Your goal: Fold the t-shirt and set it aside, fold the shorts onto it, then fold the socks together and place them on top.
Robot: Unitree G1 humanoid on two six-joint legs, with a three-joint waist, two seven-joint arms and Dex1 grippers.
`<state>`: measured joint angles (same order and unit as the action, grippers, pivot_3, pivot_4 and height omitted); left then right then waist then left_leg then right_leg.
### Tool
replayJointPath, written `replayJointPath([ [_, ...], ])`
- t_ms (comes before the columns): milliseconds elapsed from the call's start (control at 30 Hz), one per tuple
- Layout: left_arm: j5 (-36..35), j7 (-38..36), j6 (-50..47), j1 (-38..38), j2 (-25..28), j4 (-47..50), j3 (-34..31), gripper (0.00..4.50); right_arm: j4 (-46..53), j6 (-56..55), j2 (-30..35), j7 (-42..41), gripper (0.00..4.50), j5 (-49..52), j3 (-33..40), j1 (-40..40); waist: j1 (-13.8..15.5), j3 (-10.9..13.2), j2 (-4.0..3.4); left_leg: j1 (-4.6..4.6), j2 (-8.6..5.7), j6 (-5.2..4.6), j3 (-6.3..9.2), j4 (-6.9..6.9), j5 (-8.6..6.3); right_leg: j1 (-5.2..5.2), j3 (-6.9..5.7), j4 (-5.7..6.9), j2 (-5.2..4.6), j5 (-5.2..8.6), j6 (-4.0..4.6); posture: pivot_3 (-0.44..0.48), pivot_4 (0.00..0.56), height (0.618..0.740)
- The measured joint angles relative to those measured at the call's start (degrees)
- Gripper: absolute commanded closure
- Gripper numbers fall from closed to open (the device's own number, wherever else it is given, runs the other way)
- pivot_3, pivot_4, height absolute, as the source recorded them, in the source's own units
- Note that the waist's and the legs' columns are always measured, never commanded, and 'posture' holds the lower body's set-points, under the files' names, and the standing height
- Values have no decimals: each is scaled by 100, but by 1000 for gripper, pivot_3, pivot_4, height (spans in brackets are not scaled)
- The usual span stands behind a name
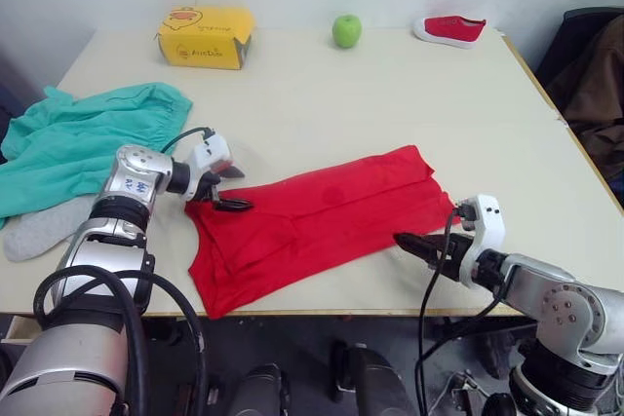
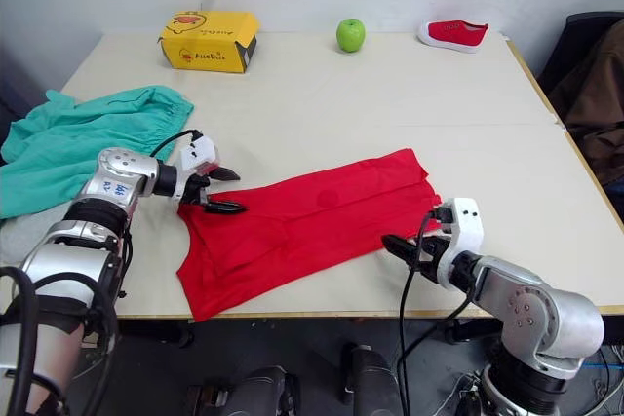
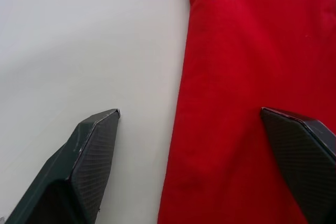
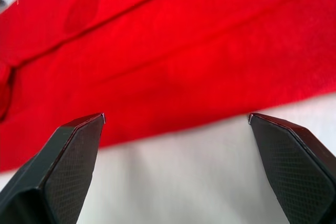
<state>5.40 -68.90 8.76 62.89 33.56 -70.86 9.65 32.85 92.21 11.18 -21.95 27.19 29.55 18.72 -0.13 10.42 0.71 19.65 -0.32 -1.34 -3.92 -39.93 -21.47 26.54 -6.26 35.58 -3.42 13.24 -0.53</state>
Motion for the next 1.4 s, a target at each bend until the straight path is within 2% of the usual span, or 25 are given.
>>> replayJointPath([
  [133, 114, 51, 75, -2, -79, 9, 11, 2148, -263, -4, -251, 396, 0, 61, 62, 261, -2, -12, 19, -14, 0, -4, 0, 0, 0, -12, 3, 3, -2, 0, 0, 0, 150, 740],
  [167, 127, 51, 75, -4, -89, 9, 10, 2480, -317, -5, -291, 461, 185, 67, 79, 311, -4, -14, 22, -17, 0, -5, -1, 0, 0, -15, 3, 3, -2, 0, 0, 0, 150, 740],
  [233, 132, 9, 73, -24, -95, 22, 5, 3072, -445, -8, -304, 611, 617, 85, 86, 397, -7, -20, 31, -23, 0, -7, -1, 0, -1, -19, 5, 3, -3, 0, 0, 0, 150, 740],
  [367, 130, -255, 50, -94, -85, 79, -14, 4306, -658, -27, -254, 789, 2020, 92, 94, 488, -16, -22, 31, -24, 0, -9, -2, 1, -2, -18, 6, 4, -3, 0, 0, 0, 150, 740],
  [400, 126, -338, 38, -123, -74, 111, -20, 4500, -722, -42, -217, 810, 2365, 89, 83, 501, -19, -22, 31, -25, 0, -9, -2, 2, -2, -18, 7, 4, -3, 0, 1, 0, 150, 740],
  [600, 30, -571, -150, -366, 93, 405, -175, 4500, -1156, -49, -31, 822, 4444, 37, 30, 705, -133, -23, 30, -33, 0, -9, -7, 27, 1, -16, 11, 3, -2, 1, 2, 0, 150, 740],
  [833, -309, -831, -729, -917, 279, 1131, -440, 4500, -2277, -647, 262, 700, 4484, -40, -399, 1316, -188, -22, 29, -40, 0, -2, -17, 42, 7, -9, 20, 3, -1, 2, 4, 0, 150, 740],
  [1033, -983, -776, -2051, -2019, 397, 2754, -939, 4500, -4286, -1957, 545, 432, 4484, -352, -1065, 2385, -206, -18, 21, -41, 0, 3, -29, 60, 17, 1, 31, -1, -2, 2, 5, 0, 150, 740],
  [1233, -1734, 228, -3648, -3666, 201, 5438, -1525, 4500, -7103, -3903, 636, -87, 4484, -955, -1807, 3827, -229, -12, 12, -41, 0, 0, -36, 72, 20, 2, 39, -10, -4, 2, 5, 0, 150, 740],
  [1400, -2263, 1530, -4770, -4448, -505, 6896, -2068, 4500, -9004, -5243, 607, -267, 4484, -1380, -2011, 4733, -181, -10, 9, -38, 0, 0, -36, 73, 22, 2, 39, -14, -6, 2, 5, 0, 150, 740],
])
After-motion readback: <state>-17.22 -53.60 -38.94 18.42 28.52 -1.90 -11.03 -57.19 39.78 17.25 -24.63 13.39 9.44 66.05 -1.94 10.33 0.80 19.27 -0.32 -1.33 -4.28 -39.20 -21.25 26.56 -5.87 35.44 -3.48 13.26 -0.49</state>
